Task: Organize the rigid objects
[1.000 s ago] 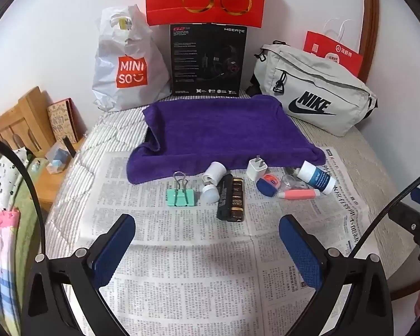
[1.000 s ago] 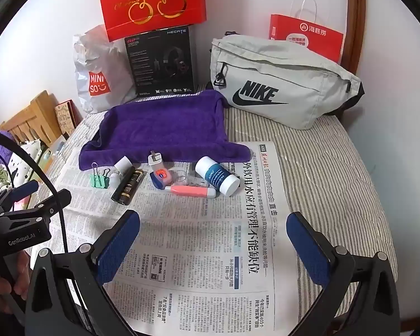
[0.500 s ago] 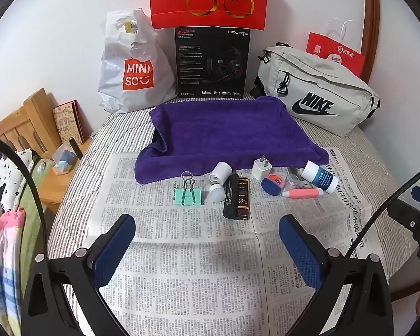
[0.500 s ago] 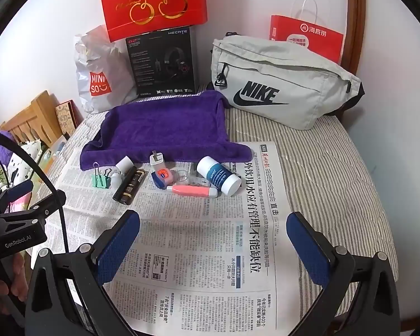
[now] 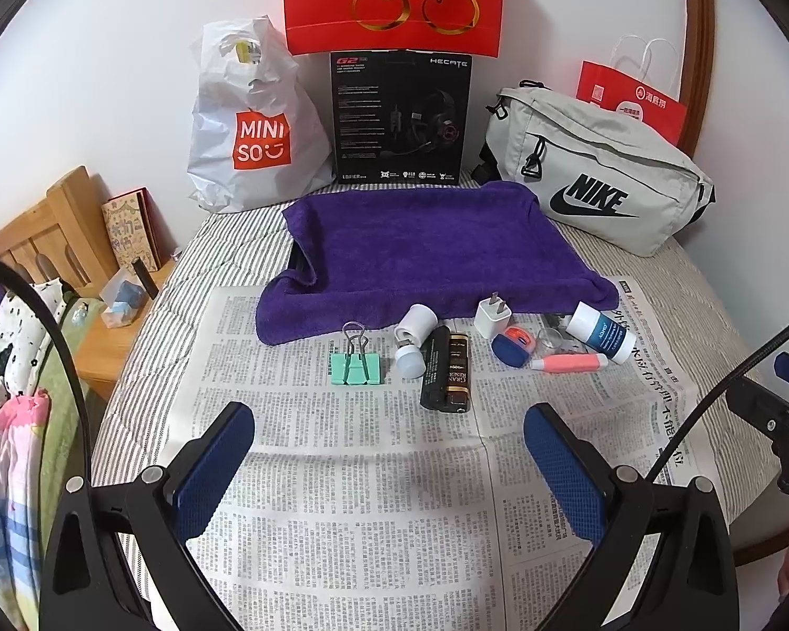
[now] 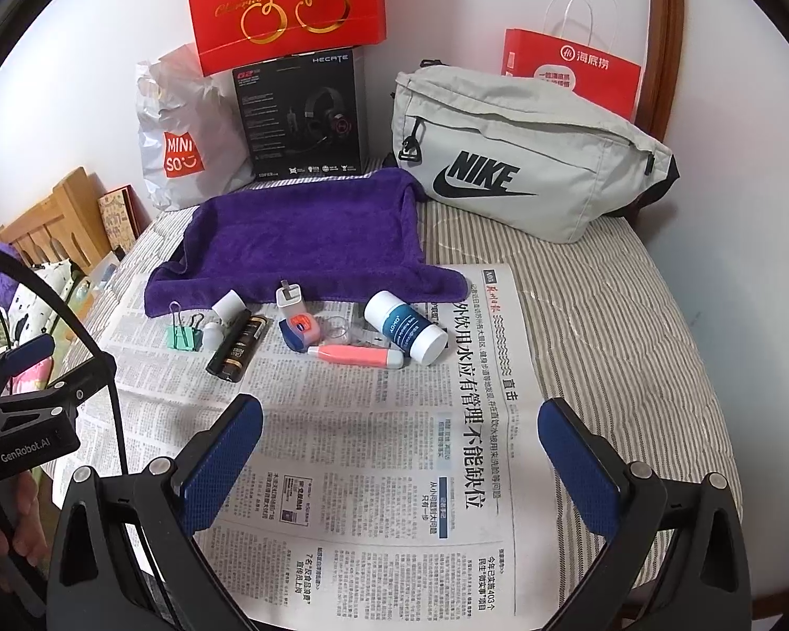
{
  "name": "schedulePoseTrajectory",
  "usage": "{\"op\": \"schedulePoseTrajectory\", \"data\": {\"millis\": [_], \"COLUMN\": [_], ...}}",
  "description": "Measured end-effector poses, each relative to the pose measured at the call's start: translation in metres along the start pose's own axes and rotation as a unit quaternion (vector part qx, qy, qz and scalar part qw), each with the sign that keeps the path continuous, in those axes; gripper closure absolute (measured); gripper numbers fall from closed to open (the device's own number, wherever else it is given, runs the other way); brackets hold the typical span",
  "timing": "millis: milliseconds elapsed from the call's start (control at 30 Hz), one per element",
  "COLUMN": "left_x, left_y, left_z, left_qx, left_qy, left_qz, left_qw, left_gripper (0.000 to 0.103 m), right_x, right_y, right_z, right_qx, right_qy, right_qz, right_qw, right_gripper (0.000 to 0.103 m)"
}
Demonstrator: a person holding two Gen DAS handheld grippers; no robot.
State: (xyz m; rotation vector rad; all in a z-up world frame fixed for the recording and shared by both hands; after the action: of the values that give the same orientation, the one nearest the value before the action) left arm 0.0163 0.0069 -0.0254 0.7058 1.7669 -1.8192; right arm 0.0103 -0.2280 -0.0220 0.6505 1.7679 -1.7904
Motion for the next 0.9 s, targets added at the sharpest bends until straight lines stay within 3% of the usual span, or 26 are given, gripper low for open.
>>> {"op": "schedulePoseTrajectory", "data": {"millis": [900], "left_x": [-0.0010], "left_y": [0.0000], "left_z": [-0.0071], "left_qx": [-0.004], "left_qy": [-0.005], "left_qz": [-0.004], "left_qw": [1.0000], "left_gripper": [0.000], "right_x": [0.0024], "right_y": [-0.0001], "right_z": [-0.0030], "right_qx": [-0.004], "right_qy": [0.001], "right_qz": [0.001], "right_qw": [1.000], "right_gripper": [0.000]}}
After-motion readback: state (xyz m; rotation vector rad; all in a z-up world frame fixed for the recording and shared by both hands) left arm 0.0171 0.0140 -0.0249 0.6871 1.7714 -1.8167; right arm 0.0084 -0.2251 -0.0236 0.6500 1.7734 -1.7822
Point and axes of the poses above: each gripper's, at about its wrist camera, not at the fingertips, and y roughly the way its jaws point, z to its right, x to its underside, the point moved 5 cm from there along y, roughly the way its jaws point, and after that the axes turned 3 degrees about x, right-handed, at the moved point
